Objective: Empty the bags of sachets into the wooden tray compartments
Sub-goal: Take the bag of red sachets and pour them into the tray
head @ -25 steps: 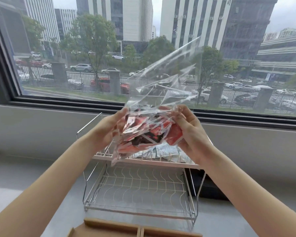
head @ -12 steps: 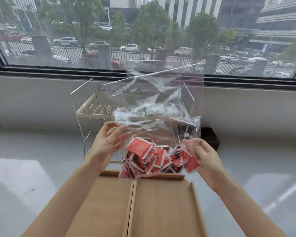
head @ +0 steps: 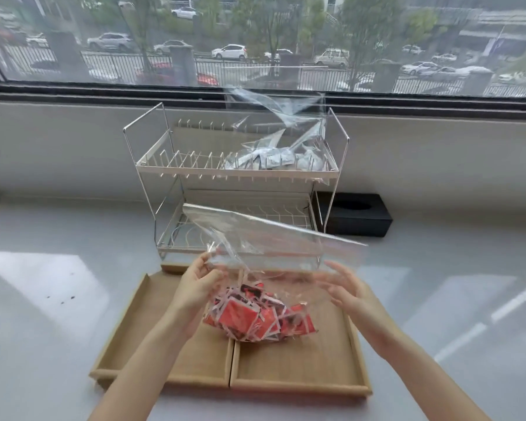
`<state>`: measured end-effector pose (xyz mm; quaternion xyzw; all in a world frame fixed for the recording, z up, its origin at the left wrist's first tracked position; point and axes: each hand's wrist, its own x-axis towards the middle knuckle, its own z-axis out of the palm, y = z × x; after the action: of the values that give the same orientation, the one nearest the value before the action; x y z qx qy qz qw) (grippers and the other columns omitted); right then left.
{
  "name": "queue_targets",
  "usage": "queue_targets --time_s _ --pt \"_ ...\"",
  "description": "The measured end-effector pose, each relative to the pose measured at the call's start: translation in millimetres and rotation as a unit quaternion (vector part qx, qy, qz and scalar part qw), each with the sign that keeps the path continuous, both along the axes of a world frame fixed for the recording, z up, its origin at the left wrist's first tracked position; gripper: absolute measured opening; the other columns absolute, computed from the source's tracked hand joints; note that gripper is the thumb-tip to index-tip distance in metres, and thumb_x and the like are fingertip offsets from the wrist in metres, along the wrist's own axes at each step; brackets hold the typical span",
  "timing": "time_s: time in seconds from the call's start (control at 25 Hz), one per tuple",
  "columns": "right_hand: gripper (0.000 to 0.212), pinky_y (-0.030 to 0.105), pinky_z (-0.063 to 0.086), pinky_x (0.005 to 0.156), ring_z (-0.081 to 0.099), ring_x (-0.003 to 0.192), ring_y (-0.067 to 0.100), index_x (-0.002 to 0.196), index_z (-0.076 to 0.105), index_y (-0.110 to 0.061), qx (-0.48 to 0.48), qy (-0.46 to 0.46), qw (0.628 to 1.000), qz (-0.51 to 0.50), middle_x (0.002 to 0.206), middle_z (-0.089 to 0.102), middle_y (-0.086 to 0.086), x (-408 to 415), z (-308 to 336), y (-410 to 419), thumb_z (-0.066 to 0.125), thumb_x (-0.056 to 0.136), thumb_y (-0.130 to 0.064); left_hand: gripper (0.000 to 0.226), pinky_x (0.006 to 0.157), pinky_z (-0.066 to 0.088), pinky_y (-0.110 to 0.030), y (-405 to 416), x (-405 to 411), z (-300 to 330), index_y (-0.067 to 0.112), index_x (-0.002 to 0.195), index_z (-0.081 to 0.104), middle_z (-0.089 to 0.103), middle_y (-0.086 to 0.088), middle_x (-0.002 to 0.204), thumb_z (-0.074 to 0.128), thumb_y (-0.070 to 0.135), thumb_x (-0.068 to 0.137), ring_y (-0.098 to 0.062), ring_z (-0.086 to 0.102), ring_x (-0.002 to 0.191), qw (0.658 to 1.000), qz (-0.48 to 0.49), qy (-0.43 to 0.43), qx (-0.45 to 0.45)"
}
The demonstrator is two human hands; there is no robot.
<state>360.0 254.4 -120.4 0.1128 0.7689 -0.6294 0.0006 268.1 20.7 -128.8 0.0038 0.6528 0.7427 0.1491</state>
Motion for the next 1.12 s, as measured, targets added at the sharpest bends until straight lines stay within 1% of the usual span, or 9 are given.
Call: queue_targets --time_s 0.08,0.16,0.28,0.52,0.6,0.72,0.84,1.0,1.12 --pt "0.037 0.02 0.043 0.088 0.061 0.102 0.0 0.107 0.054 -0.041 -0.017 0.025 0.999 -0.031 0.105 0.07 -0.009 -0.4 5.7 2.2 0.054 0.071 -0.03 0.037 0.066 0.041 -0.019 -1.7 -1.7 6.0 0.019 0.121 0.05 0.051 0.002 0.081 0.052 0.006 0.087 -0.009 0.047 0.074 1.0 0.005 0.011 0.015" --pt "0.029 0.022 0.043 0.089 0.064 0.094 -0.002 0.102 0.06 -0.035 -0.015 0.044 0.998 -0.04 0.096 0.073 -0.007 -1.7 13.0 3.4 0.061 0.073 -0.033 0.02 0.065 0.041 -0.018 -2.4 -4.1 18.5 0.025 0.104 0.057 0.051 0.005 0.081 0.051 0.015 0.088 -0.007 0.049 0.073 0.999 0.019 0.032 0.027" --pt "0.009 0.023 0.044 0.085 0.065 0.08 -0.004 0.092 0.065 -0.024 -0.024 0.08 0.993 -0.08 0.086 0.072 -0.004 -5.8 24.0 6.1 0.058 0.086 -0.021 0.011 0.067 0.038 -0.022 -1.7 -6.6 33.1 0.029 0.084 0.059 0.054 0.007 0.08 0.052 0.022 0.087 -0.006 0.051 0.075 0.996 0.056 0.063 0.037" --pt "0.02 0.029 0.047 0.088 0.065 0.087 0.01 0.097 0.058 -0.025 -0.021 0.13 0.983 -0.125 0.09 0.071 0.0 -24.4 52.9 25.9 0.052 0.089 -0.008 0.009 0.075 0.041 -0.022 -1.9 -7.4 42.5 0.028 0.077 0.057 0.066 0.012 0.078 0.054 0.027 0.085 -0.005 0.061 0.081 0.991 0.07 0.107 0.027" --pt "0.031 0.019 0.047 0.085 0.061 0.095 0.012 0.108 0.051 -0.025 0.024 0.151 0.979 -0.134 0.105 0.065 0.006 -31.6 70.0 30.1 0.047 0.089 0.0 0.006 0.076 0.043 -0.022 -1.5 -8.5 43.0 0.028 0.08 0.057 0.07 0.015 0.073 0.055 0.027 0.085 0.0 0.064 0.077 0.99 0.065 0.119 0.024" --pt "0.036 0.006 0.046 0.076 0.061 0.091 0.003 0.11 0.051 -0.022 0.098 0.227 0.959 -0.138 0.098 0.064 0.0 -41.5 110.1 25.2 0.04 0.088 0.004 0.003 0.078 0.044 -0.023 -0.6 -8.2 49.1 0.029 0.082 0.059 0.071 0.016 0.074 0.056 0.028 0.083 0.003 0.064 0.075 0.986 0.05 0.155 0.014" --pt "0.027 0.007 0.048 0.077 0.065 0.077 -0.003 0.101 0.059 -0.021 0.165 0.231 0.958 -0.044 0.087 0.068 -0.007 -55.5 146.2 7.5 0.041 0.09 -0.004 0.006 0.072 0.046 -0.015 1.8 -3.0 56.4 0.028 0.081 0.06 0.069 0.009 0.082 0.058 0.031 0.077 0.001 0.063 0.076 0.981 0.023 0.191 0.003" --pt "0.026 0.013 0.048 0.075 0.063 0.088 0.006 0.107 0.064 -0.016 0.302 0.052 0.93 0.202 0.097 0.067 -0.004 -77.7 148.6 -38.0 0.042 0.094 -0.022 0.006 0.067 0.045 -0.007 2.5 2.2 59.9 0.018 0.087 0.062 0.067 0.002 0.085 0.057 0.016 0.084 0.003 0.063 0.073 0.975 -0.001 0.221 -0.017" --pt "0.032 0.022 0.05 0.083 0.063 0.087 0.006 0.11 0.065 -0.014 0.248 -0.054 0.918 0.305 0.096 0.067 -0.008 -90.0 133.1 -61.6 0.043 0.094 -0.031 0.008 0.067 0.044 -0.006 0.4 4.6 60.2 0.016 0.085 0.063 0.067 0.01 0.077 0.057 0.011 0.084 0.005 0.062 0.071 0.972 -0.007 0.234 -0.026"
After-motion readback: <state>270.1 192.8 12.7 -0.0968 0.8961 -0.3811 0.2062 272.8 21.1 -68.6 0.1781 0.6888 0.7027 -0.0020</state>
